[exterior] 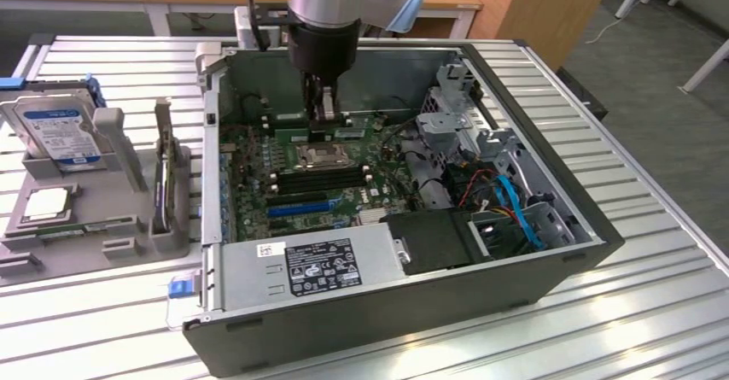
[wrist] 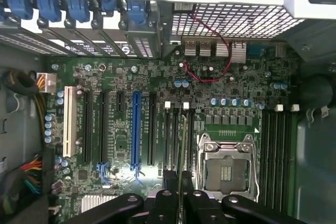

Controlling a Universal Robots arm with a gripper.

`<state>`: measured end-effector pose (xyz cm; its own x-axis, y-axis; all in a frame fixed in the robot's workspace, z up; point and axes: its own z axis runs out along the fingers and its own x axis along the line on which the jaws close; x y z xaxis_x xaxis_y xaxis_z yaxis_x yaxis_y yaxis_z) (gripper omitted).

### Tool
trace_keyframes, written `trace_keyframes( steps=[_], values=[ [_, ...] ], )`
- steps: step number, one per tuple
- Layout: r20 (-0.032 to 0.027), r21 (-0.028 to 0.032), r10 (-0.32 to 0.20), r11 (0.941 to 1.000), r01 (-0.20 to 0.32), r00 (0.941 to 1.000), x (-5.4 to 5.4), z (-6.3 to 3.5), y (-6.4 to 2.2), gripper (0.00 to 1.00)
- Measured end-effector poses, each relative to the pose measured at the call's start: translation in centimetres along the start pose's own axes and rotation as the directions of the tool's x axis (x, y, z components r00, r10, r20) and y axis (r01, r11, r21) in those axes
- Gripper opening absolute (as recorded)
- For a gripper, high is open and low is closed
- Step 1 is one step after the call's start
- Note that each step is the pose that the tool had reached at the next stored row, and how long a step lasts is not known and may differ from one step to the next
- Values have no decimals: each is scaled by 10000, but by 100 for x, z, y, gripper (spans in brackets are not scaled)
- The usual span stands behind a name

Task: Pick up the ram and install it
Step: 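Insert the ram into the slot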

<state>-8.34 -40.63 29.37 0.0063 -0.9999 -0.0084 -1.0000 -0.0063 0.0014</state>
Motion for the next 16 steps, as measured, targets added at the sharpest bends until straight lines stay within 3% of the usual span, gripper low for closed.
trace_keyframes(
  steps=[16],
  values=[
    [0, -1, -29, 10000, 29, 10000, 3, 290, 0, 14]
  ],
)
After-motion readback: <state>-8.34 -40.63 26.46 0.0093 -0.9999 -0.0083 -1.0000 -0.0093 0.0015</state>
